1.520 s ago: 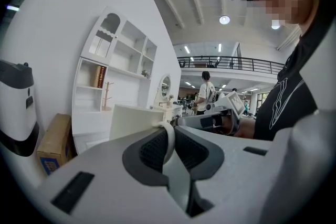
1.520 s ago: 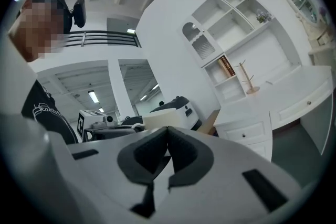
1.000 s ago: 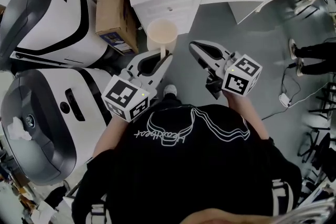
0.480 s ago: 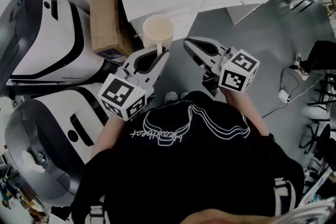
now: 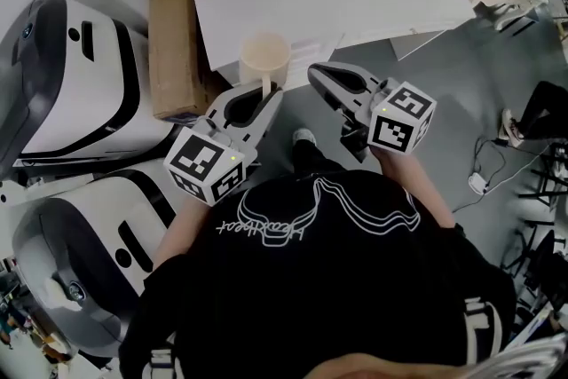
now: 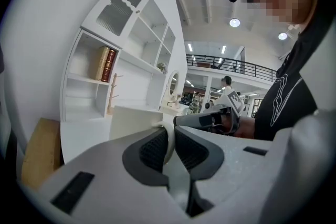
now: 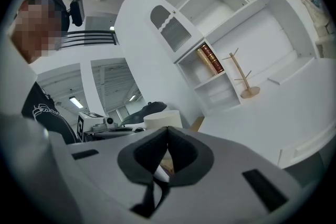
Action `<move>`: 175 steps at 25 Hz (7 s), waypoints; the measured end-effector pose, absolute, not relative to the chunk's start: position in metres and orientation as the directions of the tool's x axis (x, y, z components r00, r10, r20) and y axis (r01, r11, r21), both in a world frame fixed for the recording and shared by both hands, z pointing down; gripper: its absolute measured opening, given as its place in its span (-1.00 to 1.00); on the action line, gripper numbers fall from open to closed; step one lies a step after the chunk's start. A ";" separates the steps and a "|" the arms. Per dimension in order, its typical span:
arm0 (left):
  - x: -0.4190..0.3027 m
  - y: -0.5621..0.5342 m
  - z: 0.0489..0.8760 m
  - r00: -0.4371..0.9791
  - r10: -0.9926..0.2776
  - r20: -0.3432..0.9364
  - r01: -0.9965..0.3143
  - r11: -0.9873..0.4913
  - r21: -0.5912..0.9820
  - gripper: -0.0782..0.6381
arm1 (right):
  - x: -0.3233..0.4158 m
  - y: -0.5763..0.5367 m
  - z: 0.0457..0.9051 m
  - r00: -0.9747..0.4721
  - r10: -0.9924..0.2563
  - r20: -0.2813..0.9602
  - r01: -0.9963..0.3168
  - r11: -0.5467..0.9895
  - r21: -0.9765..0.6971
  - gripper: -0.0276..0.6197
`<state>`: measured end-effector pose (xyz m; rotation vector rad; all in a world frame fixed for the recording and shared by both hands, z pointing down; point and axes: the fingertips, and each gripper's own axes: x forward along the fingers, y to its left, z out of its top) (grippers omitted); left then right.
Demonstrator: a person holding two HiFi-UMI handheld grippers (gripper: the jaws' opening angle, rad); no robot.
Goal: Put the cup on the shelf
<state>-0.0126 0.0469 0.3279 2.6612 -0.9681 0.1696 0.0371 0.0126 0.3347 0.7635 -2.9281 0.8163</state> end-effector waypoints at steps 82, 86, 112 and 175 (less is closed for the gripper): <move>-0.104 -0.429 0.473 0.662 -0.724 0.193 -0.749 -0.647 0.142 -0.68 | -0.006 -0.300 0.454 -0.842 -0.411 0.349 -0.537 0.578 -0.615 -0.90; -0.105 -0.436 0.477 0.664 -0.725 0.184 -0.748 -0.647 0.148 -0.68 | -0.004 -0.300 0.460 -0.840 -0.410 0.356 -0.540 0.568 -0.621 -0.90; -0.123 -0.457 0.505 0.586 -0.752 0.300 -0.810 -0.541 0.225 -0.54 | 0.005 -0.300 0.464 -0.848 -0.395 0.353 -0.528 0.582 -0.618 -0.90; -0.055 -0.153 0.353 0.634 -0.748 0.194 -0.747 -0.529 0.402 -0.58 | 0.013 -0.159 0.343 -0.941 -0.283 0.186 -0.335 0.857 -0.392 -0.90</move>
